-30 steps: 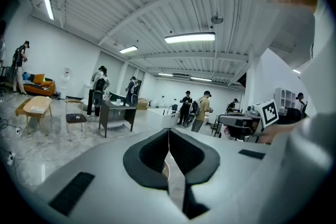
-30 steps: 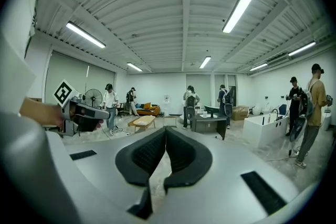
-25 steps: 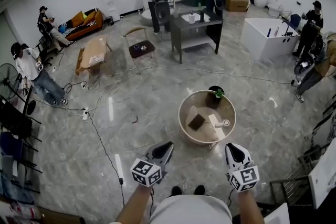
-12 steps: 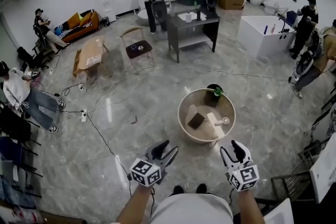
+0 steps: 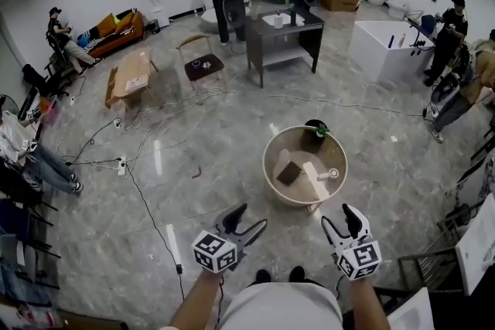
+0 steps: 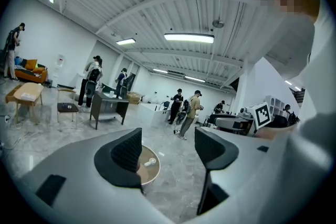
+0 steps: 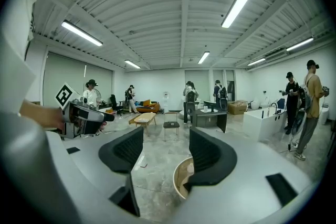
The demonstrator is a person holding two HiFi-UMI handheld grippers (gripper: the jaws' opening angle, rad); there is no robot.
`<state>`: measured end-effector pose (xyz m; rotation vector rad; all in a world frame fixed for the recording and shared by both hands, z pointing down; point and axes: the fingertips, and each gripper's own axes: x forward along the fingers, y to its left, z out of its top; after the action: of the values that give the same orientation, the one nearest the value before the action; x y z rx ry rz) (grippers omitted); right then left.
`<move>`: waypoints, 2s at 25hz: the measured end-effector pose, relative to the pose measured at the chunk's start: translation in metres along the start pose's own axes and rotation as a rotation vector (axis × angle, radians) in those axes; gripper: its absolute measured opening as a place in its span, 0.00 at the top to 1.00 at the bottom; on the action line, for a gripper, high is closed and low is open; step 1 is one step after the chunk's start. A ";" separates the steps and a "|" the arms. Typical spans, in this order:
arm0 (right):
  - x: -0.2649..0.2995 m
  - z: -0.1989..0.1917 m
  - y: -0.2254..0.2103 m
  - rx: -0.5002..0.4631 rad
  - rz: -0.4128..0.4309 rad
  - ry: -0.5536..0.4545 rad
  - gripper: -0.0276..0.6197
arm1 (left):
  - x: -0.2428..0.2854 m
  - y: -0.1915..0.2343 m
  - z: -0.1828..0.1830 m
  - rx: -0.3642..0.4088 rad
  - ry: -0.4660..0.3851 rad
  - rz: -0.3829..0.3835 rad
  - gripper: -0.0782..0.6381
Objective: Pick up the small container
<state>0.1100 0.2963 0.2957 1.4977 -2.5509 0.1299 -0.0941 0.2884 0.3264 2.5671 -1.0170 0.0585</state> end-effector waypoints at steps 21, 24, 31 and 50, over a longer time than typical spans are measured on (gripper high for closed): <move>0.031 -0.007 0.018 0.008 -0.003 0.019 0.50 | -0.012 0.039 -0.003 -0.059 -0.007 -0.010 0.40; 0.048 -0.008 0.009 0.011 -0.001 0.022 0.50 | 0.000 0.053 0.002 -0.066 -0.010 -0.004 0.40; 0.096 -0.015 -0.027 0.009 0.018 0.041 0.50 | 0.043 0.081 0.009 -0.073 0.003 0.005 0.38; 0.222 -0.027 -0.146 0.030 0.113 0.103 0.49 | 0.197 0.146 0.034 -0.093 0.074 0.042 0.38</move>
<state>0.1343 0.0392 0.3644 1.3199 -2.5609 0.2547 -0.0500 0.0499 0.3771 2.4417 -1.0221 0.1137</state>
